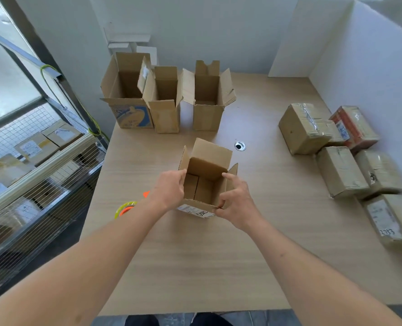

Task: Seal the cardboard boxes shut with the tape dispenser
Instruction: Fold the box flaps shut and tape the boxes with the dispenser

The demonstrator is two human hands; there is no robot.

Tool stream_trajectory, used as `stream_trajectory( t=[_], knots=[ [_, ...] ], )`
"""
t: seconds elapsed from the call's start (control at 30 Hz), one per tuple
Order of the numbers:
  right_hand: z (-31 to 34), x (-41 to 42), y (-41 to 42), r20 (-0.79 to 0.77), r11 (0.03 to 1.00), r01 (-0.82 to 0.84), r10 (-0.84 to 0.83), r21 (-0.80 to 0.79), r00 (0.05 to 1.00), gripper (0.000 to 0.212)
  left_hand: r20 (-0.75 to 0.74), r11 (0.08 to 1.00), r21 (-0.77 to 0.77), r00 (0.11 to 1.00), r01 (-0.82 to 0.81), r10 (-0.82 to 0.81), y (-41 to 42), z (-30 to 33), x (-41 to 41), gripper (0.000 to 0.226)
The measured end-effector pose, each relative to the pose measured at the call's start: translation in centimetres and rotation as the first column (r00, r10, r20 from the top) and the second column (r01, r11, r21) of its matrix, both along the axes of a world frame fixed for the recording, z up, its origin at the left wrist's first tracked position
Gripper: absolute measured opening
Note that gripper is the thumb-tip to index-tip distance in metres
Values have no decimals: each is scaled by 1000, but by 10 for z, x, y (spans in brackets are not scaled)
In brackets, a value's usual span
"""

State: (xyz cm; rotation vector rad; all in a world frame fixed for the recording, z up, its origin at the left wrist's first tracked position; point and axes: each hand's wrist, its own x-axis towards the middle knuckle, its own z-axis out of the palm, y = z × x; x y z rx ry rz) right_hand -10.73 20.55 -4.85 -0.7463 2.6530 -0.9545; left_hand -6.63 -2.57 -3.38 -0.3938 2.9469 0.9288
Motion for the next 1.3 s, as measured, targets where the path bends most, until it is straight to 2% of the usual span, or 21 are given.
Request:
stream_trajectory(
  t=[0.07, 0.13, 0.23, 0.3, 0.37, 0.43, 0.53, 0.6, 0.7, 0.73, 0.87, 1.03, 1.13, 1.3],
  knots=[
    [-4, 1, 0, -3, 999, -36, 36, -23, 999, 33, 51, 1000, -20, 999, 6, -5, 3, -4, 3, 41],
    [-10, 1, -2, 24, 996, -73, 74, -44, 997, 28, 77, 996, -52, 995, 75, -71, 4, -5, 10, 56],
    [-16, 0, -5, 101, 985, -137, 148, -105, 984, 23, 74, 984, 19, 981, 178, -179, 5, -4, 22, 81],
    [-17, 1, -6, 148, 983, -122, 142, -137, 979, 22, 100, 972, 75, 968, 224, -230, 4, -8, 23, 70],
    [-20, 2, -7, 179, 985, -70, 99, -159, 979, 23, 210, 947, 92, 923, 308, -321, 2, -17, 21, 53],
    [-23, 5, -9, 207, 987, -23, 56, -158, 977, 25, 352, 926, 120, 857, 358, -377, 1, -24, 21, 63],
    [-26, 9, -13, 261, 988, 43, -3, -147, 965, 33, 382, 933, 110, 852, 344, -359, -1, -26, 20, 85],
    [-26, 10, -15, 301, 980, 131, -80, -151, 950, 36, 367, 939, 95, 866, 329, -341, -2, -24, 15, 78],
    [-26, 8, -15, 208, 949, 316, -309, 1, 928, 44, 332, 936, -28, 887, 350, -321, -1, -20, 4, 34],
    [-25, 8, -16, 174, 924, 375, -382, 69, 908, 50, 324, 932, -67, 891, 356, -317, -1, -20, 2, 28],
    [-25, 5, -28, 212, 842, 488, -533, 231, 819, 79, 278, 938, -72, 910, 338, -307, 2, -30, 2, 47],
    [-33, -1, -45, 255, 826, 507, -559, 245, 789, 88, 192, 949, -44, 935, 311, -298, -2, -51, 2, 43],
    [-36, -9, -46, 298, 841, 495, -541, 219, 786, 100, 216, 931, -35, 912, 364, -349, -10, -51, -2, 45],
    [-35, -26, -62, 325, 863, 474, -504, 173, 800, 120, 247, 926, -82, 907, 369, -340, -13, -47, -2, 48]
  ],
)
